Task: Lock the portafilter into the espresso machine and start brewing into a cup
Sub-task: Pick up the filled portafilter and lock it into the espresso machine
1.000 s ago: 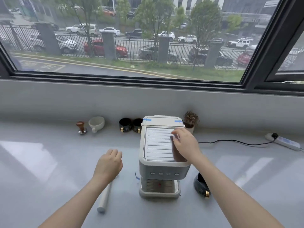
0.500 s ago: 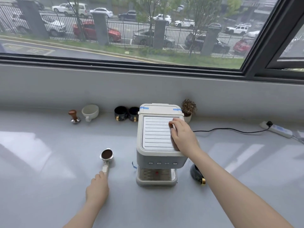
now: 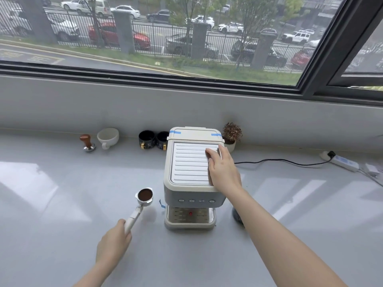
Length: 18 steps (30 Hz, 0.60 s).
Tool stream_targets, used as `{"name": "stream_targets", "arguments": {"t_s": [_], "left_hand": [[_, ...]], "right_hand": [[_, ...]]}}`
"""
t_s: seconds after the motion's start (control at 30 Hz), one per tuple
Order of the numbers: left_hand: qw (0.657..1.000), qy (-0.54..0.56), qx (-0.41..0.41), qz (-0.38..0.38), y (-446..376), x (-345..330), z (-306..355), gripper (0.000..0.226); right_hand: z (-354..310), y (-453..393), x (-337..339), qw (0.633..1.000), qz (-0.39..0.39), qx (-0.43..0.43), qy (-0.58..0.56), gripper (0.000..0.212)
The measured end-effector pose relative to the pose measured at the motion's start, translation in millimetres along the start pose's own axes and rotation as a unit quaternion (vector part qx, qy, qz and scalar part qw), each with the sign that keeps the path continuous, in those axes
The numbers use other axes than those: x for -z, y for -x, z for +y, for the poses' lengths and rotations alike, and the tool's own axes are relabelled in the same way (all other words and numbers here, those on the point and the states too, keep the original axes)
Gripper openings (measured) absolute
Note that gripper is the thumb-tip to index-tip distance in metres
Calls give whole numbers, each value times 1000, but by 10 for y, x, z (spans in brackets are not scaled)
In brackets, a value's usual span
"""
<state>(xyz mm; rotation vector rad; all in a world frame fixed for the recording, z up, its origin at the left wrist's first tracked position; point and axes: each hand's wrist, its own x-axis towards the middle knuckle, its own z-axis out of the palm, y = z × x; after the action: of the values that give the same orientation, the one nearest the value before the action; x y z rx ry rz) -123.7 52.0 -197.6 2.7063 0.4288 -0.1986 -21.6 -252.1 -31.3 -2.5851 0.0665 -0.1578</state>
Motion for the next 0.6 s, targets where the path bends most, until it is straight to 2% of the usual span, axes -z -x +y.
{"name": "stream_targets", "arguments": {"t_s": [0.13,0.33,0.43,0.6], "left_hand": [[999,3,-40,-9,274,110,201,4],[994,17,-102,-19,477,153,638,12],[993,51,-105,-17,480,143,817,27],[992,92,-89,-17,395,134,930,25]], "right_hand": [[-3,7,-22,1000,-6,-6,13,40],[-44,46,19,1000,-12,-15,14,39],[-43,56,23,1000,-13,-19,17,39],[-50,51,23,1000,-11,-18,17,39]]}}
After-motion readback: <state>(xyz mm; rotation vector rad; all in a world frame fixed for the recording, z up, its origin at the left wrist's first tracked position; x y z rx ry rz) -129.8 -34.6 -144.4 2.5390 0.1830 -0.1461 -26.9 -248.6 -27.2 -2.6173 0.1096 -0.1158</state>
